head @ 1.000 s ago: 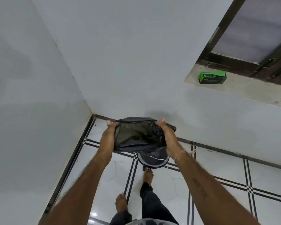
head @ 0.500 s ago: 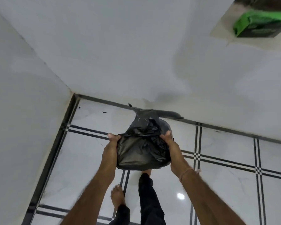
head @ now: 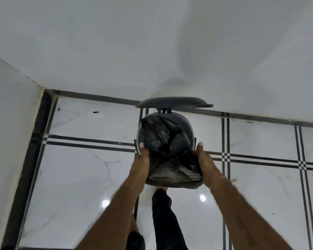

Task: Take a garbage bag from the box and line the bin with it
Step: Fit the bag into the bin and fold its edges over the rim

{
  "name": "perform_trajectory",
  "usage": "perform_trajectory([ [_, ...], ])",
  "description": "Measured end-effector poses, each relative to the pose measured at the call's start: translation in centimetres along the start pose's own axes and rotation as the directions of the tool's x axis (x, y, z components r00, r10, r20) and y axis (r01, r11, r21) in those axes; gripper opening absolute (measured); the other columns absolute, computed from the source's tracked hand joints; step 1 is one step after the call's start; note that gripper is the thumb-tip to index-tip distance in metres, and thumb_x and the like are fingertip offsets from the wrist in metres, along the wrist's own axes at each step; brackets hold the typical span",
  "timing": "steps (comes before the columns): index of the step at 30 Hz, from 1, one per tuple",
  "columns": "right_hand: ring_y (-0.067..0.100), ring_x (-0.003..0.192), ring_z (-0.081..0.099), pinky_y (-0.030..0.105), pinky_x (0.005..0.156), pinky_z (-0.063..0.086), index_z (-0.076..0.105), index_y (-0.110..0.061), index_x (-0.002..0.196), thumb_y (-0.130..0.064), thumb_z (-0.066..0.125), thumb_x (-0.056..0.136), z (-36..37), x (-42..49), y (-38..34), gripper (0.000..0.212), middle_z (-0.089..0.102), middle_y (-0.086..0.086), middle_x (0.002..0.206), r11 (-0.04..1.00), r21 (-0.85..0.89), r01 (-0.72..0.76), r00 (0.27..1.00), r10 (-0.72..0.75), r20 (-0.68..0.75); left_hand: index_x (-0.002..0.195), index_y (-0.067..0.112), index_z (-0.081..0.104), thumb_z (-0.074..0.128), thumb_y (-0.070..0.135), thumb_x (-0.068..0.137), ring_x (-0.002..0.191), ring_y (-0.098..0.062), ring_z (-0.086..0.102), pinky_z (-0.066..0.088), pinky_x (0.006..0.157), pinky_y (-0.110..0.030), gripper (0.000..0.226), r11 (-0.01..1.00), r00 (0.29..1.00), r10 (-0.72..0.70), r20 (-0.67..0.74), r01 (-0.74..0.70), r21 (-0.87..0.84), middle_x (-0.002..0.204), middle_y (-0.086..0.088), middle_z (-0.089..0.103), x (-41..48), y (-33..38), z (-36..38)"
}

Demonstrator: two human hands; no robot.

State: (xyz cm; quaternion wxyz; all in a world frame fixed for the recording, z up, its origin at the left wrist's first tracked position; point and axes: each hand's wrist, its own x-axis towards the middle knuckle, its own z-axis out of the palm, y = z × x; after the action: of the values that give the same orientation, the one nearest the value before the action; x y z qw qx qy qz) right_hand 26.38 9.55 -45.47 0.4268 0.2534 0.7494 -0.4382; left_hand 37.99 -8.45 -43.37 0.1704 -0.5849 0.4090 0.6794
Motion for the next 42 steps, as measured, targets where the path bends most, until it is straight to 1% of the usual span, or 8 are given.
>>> perform_trajectory([
  [5,0.022,0.1,0.074,0.03,0.075,0.056,0.076,-0.009,0.112,-0.07,0.026,0.102,-3.1,1.1,2.4,0.08,0.08,0.012,0.107,0.996,-0.031,-0.088,0.991,0.09,0.095,0.123,0.016,0.068,0.021,0.078,0.095,0.105,-0.031,0.067,0.053,0.099,-0.043,0.082,0.991,0.99,-0.131,0.045,0.133,-0.024,0.115,-0.013,0.071,2.4,-1.3,1.2],
  [9,0.027,0.117,0.071,0.043,0.1,0.055,0.071,-0.019,0.131,-0.078,0.026,0.097,-3.4,1.6,0.9,0.081,0.076,0.007,0.125,0.985,0.173,-0.008,0.998,-0.002,0.056,0.089,0.029,0.06,0.05,0.047,0.105,0.083,-0.026,0.066,0.055,0.077,-0.038,0.026,0.986,1.0,-0.006,-0.023,0.002,-0.168,0.093,-0.007,0.069,1.9,1.0,1.0],
  [14,0.015,0.101,0.066,0.027,0.074,0.05,0.07,-0.027,0.126,-0.07,0.038,0.1,0.4,2.7,-2.1,0.06,0.073,-0.005,0.11,0.996,0.038,0.077,0.983,-0.082,0.162,0.14,0.031,0.055,0.038,0.056,0.105,0.122,-0.028,0.061,0.054,0.097,-0.041,0.046,0.953,0.954,0.3,-0.006,-0.299,0.053,0.133,-0.003,0.063,3.9,1.0,1.1],
  [17,0.02,0.108,0.068,0.028,0.087,0.054,0.069,-0.028,0.129,-0.066,0.044,0.1,2.5,5.1,-3.1,0.054,0.075,-0.004,0.111,0.975,-0.03,0.221,0.954,-0.21,0.212,0.15,0.036,0.046,0.034,0.062,0.103,0.137,-0.028,0.05,0.041,0.116,-0.053,0.055,0.834,0.884,0.468,0.024,-0.45,0.32,0.144,0.002,0.055,6.2,0.2,0.8],
  [24,0.021,0.113,0.071,0.053,0.107,0.052,0.073,-0.036,0.118,-0.091,0.042,0.084,2.8,11.7,-2.8,0.072,0.079,-0.008,0.113,0.855,-0.235,0.462,0.884,-0.465,0.048,0.151,0.027,0.046,0.032,0.064,0.094,0.111,-0.021,0.058,0.054,0.091,-0.043,0.069,0.559,0.727,0.687,-0.002,-0.527,0.64,0.139,-0.001,0.051,12.8,1.4,0.2],
  [31,0.026,0.111,0.073,0.052,0.106,0.054,0.077,-0.025,0.113,-0.076,0.049,0.09,1.7,12.0,-2.2,0.062,0.08,0.001,0.11,0.887,-0.019,0.462,0.887,-0.462,0.013,0.119,0.015,0.065,0.057,0.054,0.096,0.112,-0.035,0.062,0.054,0.097,-0.057,0.047,0.781,0.8,0.579,-0.154,-0.491,0.387,0.117,-0.015,0.062,14.7,0.1,0.1],
  [36,0.021,0.113,0.071,0.041,0.105,0.055,0.076,-0.028,0.118,-0.052,0.047,0.103,0.9,10.9,-2.9,0.04,0.079,0.001,0.116,0.862,0.001,0.507,0.861,-0.507,0.034,0.131,0.015,0.06,0.063,0.041,0.096,0.117,-0.033,0.054,0.047,0.091,-0.046,0.044,0.351,0.469,0.879,-0.086,-0.513,0.783,0.127,-0.01,0.063,13.6,1.9,0.7],
  [42,0.019,0.11,0.073,0.043,0.102,0.057,0.079,-0.016,0.115,-0.037,0.059,0.103,0.2,10.9,-3.3,0.032,0.08,0.004,0.112,0.812,-0.046,0.582,0.812,-0.578,0.077,0.137,0.022,0.061,0.066,0.043,0.095,0.124,-0.027,0.06,0.048,0.1,-0.037,0.047,0.082,0.567,0.752,0.337,-0.587,0.806,0.132,-0.005,0.068,16.1,5.8,4.8],
])
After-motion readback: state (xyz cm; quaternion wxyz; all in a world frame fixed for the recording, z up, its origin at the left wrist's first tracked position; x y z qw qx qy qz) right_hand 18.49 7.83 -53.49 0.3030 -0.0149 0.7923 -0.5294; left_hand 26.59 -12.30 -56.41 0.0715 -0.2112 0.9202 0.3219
